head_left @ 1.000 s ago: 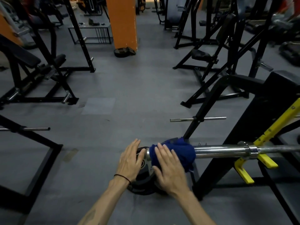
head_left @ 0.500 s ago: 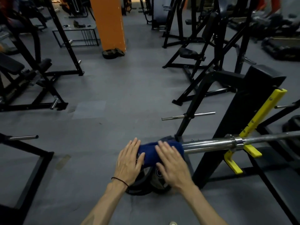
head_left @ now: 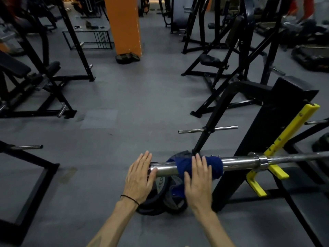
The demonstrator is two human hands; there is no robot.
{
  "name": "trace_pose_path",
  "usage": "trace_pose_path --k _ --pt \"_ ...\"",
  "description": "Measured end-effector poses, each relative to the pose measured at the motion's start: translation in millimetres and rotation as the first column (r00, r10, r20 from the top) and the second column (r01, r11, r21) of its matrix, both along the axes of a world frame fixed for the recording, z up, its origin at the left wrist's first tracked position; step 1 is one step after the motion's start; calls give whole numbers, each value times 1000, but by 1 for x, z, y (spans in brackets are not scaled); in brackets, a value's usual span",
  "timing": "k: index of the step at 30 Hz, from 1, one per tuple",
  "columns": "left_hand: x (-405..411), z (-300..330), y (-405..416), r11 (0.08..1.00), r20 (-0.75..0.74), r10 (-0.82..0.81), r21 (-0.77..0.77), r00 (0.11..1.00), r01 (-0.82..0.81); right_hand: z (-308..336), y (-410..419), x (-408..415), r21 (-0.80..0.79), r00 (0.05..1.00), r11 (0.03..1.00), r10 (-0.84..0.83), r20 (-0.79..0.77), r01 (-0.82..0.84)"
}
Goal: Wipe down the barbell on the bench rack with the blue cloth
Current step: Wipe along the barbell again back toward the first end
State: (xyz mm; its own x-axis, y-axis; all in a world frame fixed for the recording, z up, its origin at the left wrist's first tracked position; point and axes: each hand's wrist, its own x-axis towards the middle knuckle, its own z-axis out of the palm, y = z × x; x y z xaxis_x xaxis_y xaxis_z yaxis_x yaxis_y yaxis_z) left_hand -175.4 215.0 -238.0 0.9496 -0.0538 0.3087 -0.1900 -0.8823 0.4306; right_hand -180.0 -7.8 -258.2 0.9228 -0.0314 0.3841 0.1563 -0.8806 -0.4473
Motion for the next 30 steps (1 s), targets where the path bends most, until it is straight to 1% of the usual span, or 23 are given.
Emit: trace_pose_path --k 1,2,3,5,6,7,8,10,11,12,13,14,15,17,19,20,22,24,25,27,30 --pt "1 0 0 1000 7 1 1 1000 -1 0 22 -5 37 1000 999 -15 -17 15" --pt "1 -1 -1 1000 12 -1 3 1000 1 0 45 -12 34 999 998 45 -15 -45" --pt "2 -2 0 1000 15 -5 4 1000 5 -1 60 -19 -14 987 987 162 -1 -162" --pt "5 -4 -1 1000 15 -9 2 1000 9 -4 54 -18 -191 915 899 404 14 -394" --pt "6 -4 -1 1000 14 -9 1 1000 9 -4 37 -9 -265 888 861 458 34 -434" --pt "8 -3 -2 1000 18 -10 2 1000 10 -5 16 -1 -310 884 849 464 52 -427" --pt "9 -2 -2 1000 24 -14 6 1000 14 -6 -3 5 -309 906 873 417 71 -378" --pt "8 -1 -4 1000 25 -15 17 1000 15 -7 -25 7 -172 978 970 188 91 -170" --pt "7 -1 -4 1000 20 -10 15 1000 9 -5 -18 3 -72 996 995 67 63 -63" --pt "5 -2 -4 1000 17 -6 9 1000 6 -3 0 -2 19 999 1000 -23 30 23" --pt "4 -3 -4 1000 18 -7 7 1000 7 0 24 -7 81 999 996 -44 0 44" --pt "2 -5 -5 1000 20 -10 5 1000 10 2 47 -12 93 1000 996 15 -14 -14" --pt "2 -7 -5 1000 22 -13 5 1000 12 3 62 -18 59 992 990 127 -13 -126" --pt "3 -8 -5 1000 18 -20 3 1000 20 2 57 -14 -110 939 934 343 11 -340" --pt "6 -7 -6 999 25 -31 8 999 31 1 18 2 -261 900 874 434 39 -410" --pt "6 -7 -7 999 29 -35 11 999 35 0 -5 8 -278 906 877 420 49 -392" --pt "6 -5 -7 999 28 -36 14 999 35 -2 -50 16 -210 961 943 273 51 -257" --pt "4 -5 -7 1000 26 -30 8 999 29 -1 -90 19 -171 990 977 137 31 -130" --pt "4 -6 -8 1000 25 -28 9 999 28 0 -106 20 -184 994 978 108 32 -101" --pt "3 -7 -11 999 22 -37 8 999 36 1 -126 23 -224 994 970 103 28 -94" --pt "4 -7 -17 998 23 -58 16 998 57 0 -132 25 -234 995 969 95 34 -85"
